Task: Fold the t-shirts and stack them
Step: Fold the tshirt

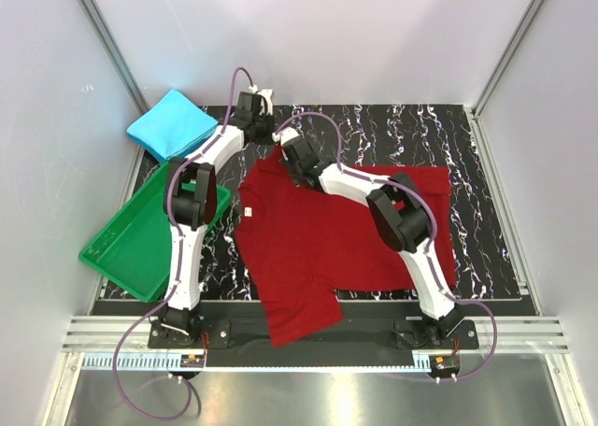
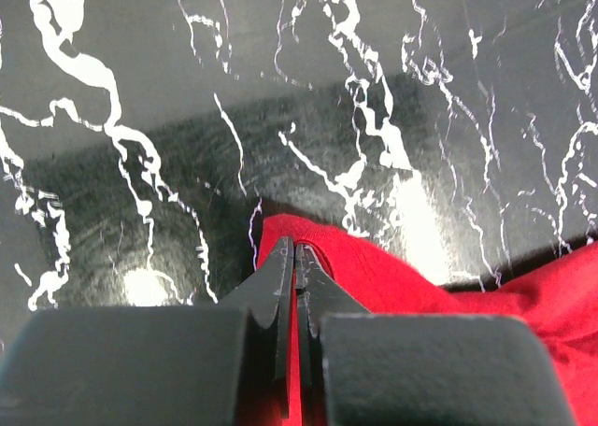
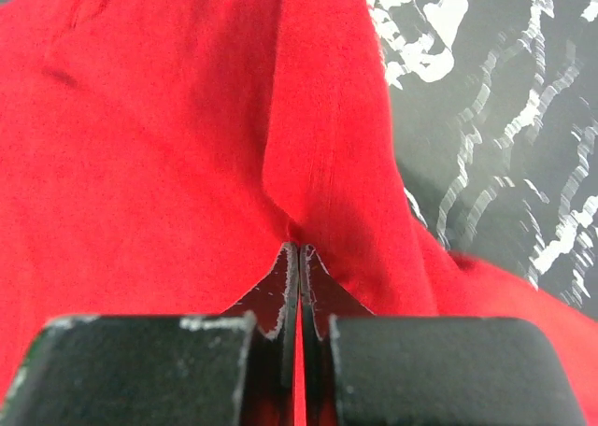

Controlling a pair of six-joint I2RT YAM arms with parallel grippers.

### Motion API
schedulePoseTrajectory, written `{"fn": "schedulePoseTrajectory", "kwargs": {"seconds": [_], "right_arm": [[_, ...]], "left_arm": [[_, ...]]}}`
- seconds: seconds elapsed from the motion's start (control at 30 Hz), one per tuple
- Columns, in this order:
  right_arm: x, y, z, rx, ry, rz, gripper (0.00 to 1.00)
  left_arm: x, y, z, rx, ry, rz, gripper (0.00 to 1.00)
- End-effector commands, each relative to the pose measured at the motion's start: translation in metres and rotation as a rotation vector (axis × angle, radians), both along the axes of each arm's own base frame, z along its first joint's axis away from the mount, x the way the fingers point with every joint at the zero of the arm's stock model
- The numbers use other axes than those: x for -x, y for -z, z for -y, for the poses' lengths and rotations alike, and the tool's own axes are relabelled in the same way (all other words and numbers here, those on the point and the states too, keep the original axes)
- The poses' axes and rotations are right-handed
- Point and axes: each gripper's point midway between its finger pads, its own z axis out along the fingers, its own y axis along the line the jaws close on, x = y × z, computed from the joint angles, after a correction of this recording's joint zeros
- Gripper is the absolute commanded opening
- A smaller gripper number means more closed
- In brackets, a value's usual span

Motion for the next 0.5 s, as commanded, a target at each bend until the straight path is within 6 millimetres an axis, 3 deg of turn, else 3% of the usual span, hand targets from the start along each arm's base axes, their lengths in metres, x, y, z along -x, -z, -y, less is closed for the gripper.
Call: {"fn": "schedulePoseTrajectory", "kwargs": {"seconds": [0.0, 0.03, 0.07, 0.23, 0.27, 0.33, 0.4, 0.43, 0.47], "right_arm": [[0.001, -0.083, 0.0, -0.104, -0.021, 0.115, 0.0], [0.006, -0.077, 0.004, -0.097, -0.021, 0.106, 0.0], [0.007, -0.088, 0.005, -0.113, -0.02, 0.128, 0.0], [0.023, -0.088, 0.007, -0.155, -0.041, 0.102, 0.0], [0.025, -0.098, 0.006, -0.179, -0.048, 0.116, 0.0], [0.033, -0.096, 0.007, -0.205, -0.055, 0.098, 0.0], [0.038, -0.106, 0.009, -0.227, -0.056, 0.106, 0.0], [0.042, -0.102, 0.012, -0.22, -0.058, 0.097, 0.0], [0.046, -0.105, 0.012, -0.242, -0.051, 0.092, 0.0]], "left_arm": [[-0.002, -0.059, -0.003, 0.029, -0.015, 0.113, 0.0], [0.001, -0.061, -0.005, 0.025, -0.013, 0.115, 0.0], [0.002, -0.068, -0.006, 0.028, -0.017, 0.125, 0.0], [0.021, -0.063, -0.007, 0.031, -0.01, 0.09, 0.0], [0.028, -0.063, -0.008, 0.03, -0.009, 0.081, 0.0], [0.035, -0.071, -0.01, 0.034, -0.008, 0.085, 0.0], [0.047, -0.065, -0.01, 0.029, -0.004, 0.063, 0.0], [0.053, -0.077, -0.009, 0.032, -0.006, 0.079, 0.0], [0.062, -0.068, -0.013, 0.017, -0.015, 0.056, 0.0]]}}
